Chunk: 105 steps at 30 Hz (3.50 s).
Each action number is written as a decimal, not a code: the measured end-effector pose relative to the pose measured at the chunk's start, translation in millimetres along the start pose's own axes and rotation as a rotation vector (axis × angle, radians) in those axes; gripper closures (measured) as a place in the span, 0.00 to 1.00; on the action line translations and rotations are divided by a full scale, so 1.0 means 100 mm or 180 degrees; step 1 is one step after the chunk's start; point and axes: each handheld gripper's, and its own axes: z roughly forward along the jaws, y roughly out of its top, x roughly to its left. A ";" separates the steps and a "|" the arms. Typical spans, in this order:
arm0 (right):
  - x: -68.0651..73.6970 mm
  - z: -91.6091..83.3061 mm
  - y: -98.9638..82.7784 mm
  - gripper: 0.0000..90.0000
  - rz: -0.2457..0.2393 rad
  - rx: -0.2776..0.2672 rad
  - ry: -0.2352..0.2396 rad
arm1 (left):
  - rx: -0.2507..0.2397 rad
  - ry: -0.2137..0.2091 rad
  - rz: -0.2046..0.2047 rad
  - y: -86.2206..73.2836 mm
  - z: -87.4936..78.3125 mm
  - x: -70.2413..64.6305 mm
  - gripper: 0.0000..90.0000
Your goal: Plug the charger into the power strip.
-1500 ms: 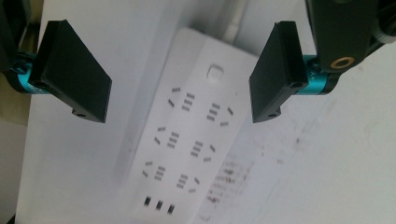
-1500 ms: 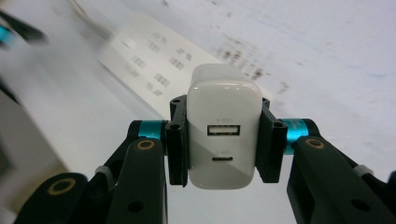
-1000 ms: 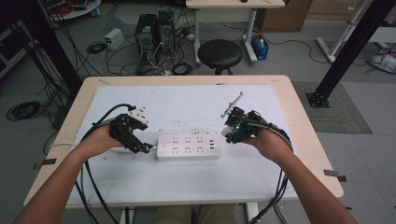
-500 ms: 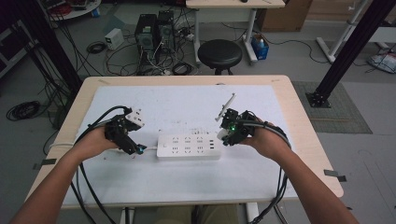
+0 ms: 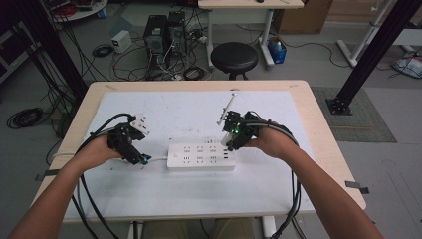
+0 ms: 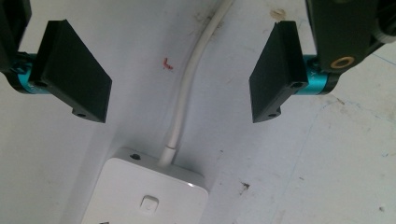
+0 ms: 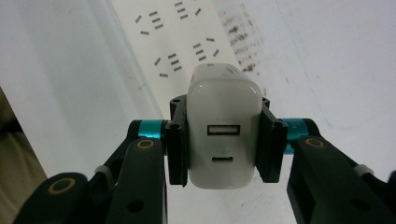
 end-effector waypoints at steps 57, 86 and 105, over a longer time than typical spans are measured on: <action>-0.06 0.80 0.60 0.69 -0.1058 0.0625 0.0386 | 0.0147 -0.0063 -0.0069 -0.15 0.10 -0.06 0.23; -0.07 0.90 0.59 0.69 -0.0964 0.0629 0.0442 | 0.0105 -0.0103 -0.0155 -0.17 0.15 -0.08 0.23; -0.04 0.90 0.52 0.68 -0.0943 0.0468 0.0368 | 0.0164 -0.0072 -0.0098 -0.22 0.11 -0.07 0.23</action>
